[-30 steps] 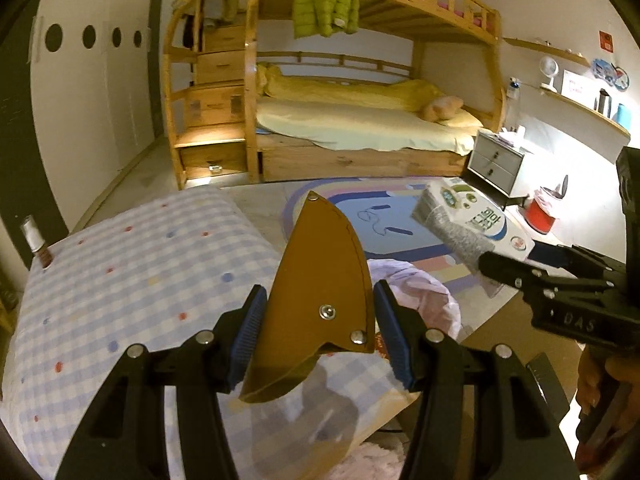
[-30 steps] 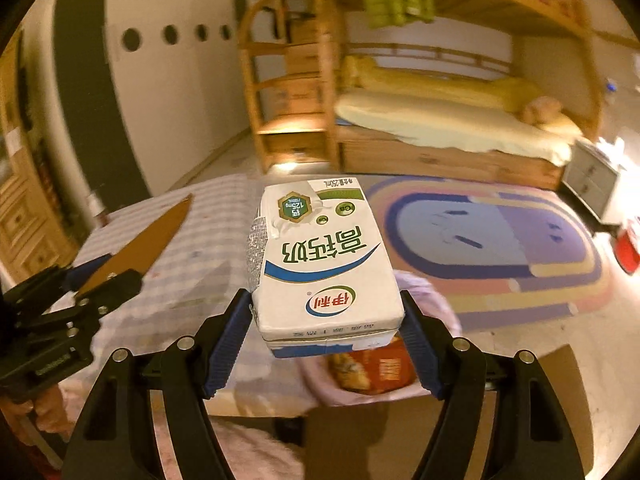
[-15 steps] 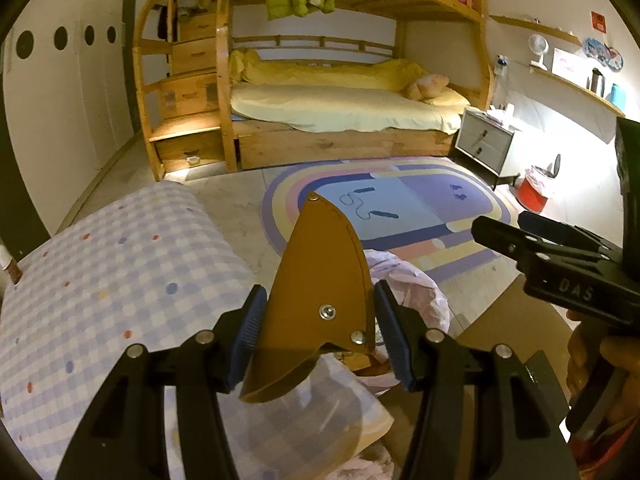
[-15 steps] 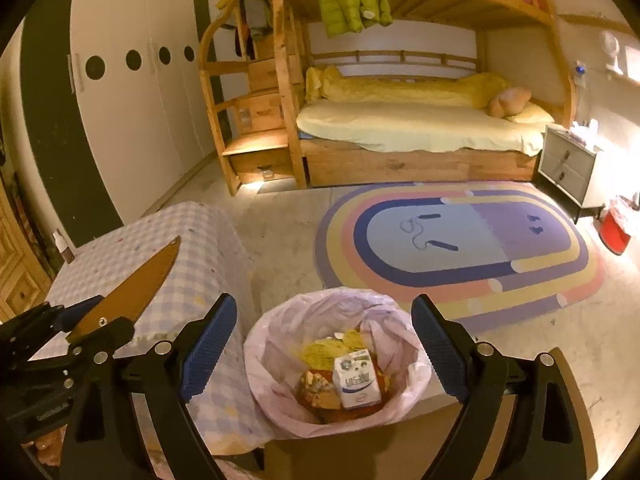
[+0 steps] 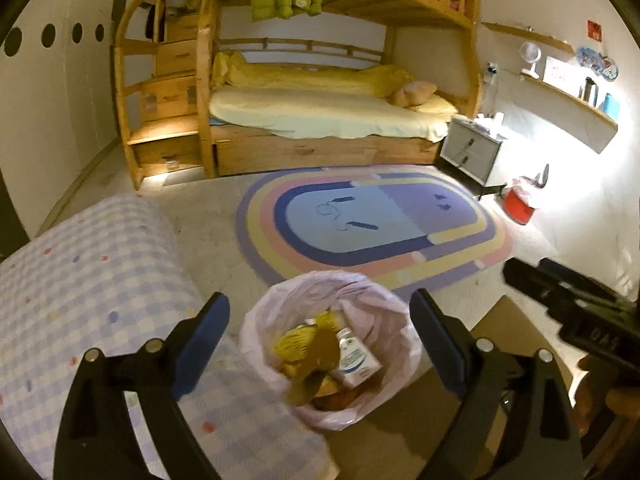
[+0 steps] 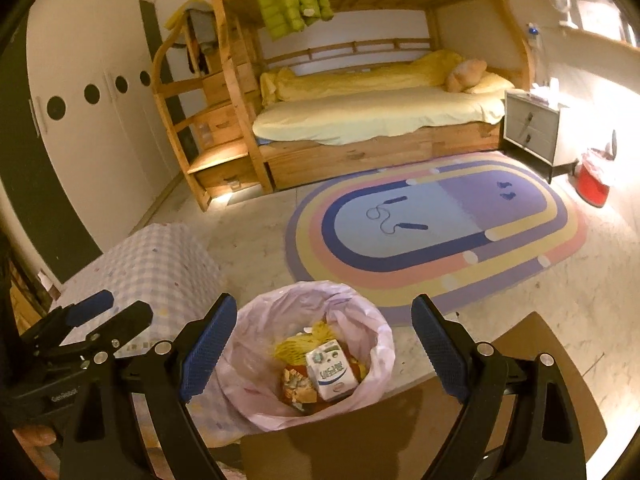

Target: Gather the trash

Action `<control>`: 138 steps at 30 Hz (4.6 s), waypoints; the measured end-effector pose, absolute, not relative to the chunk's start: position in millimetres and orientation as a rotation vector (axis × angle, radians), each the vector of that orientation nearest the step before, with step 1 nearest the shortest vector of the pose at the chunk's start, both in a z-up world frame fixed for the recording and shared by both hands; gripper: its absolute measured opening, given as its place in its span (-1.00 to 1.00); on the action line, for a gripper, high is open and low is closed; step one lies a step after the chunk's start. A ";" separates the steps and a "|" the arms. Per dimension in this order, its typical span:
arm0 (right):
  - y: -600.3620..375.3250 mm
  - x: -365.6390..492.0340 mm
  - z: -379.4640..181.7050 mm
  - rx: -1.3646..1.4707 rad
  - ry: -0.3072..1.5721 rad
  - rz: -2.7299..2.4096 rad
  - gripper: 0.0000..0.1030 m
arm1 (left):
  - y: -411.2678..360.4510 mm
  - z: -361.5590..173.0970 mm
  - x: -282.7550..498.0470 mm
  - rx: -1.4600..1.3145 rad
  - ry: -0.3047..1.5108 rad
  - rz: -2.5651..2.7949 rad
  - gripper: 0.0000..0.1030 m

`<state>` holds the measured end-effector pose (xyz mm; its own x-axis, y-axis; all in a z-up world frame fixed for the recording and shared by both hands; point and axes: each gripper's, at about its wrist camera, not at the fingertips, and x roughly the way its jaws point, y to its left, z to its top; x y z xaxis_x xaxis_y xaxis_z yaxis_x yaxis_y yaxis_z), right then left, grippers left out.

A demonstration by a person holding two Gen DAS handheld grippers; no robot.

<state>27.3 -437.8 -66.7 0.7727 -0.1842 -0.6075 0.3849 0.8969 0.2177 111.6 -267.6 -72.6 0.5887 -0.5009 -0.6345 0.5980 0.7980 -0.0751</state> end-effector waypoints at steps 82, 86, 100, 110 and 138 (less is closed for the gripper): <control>-164.3 -15.5 40.1 0.015 0.681 0.250 0.85 | 61.5 20.5 -27.8 0.053 0.762 0.102 0.86; -164.3 -15.2 39.9 0.014 0.681 0.250 0.85 | 61.3 21.1 -27.9 0.054 0.760 0.102 0.86; -163.3 -14.9 39.9 0.013 0.681 0.250 0.85 | 62.4 22.2 -26.7 0.054 0.759 0.102 0.86; -163.9 -15.1 39.4 0.014 0.682 0.249 0.85 | 62.5 22.5 -26.2 0.054 0.761 0.102 0.86; -166.8 -15.0 38.0 0.016 0.688 0.248 0.85 | 61.0 18.8 -26.7 0.056 0.765 0.106 0.86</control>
<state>-15.0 -166.8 38.0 0.7444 0.2316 -0.6263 -0.2213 0.9705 0.0959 -26.7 61.0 18.8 0.7161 0.1158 -0.6884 -0.0750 0.9932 0.0891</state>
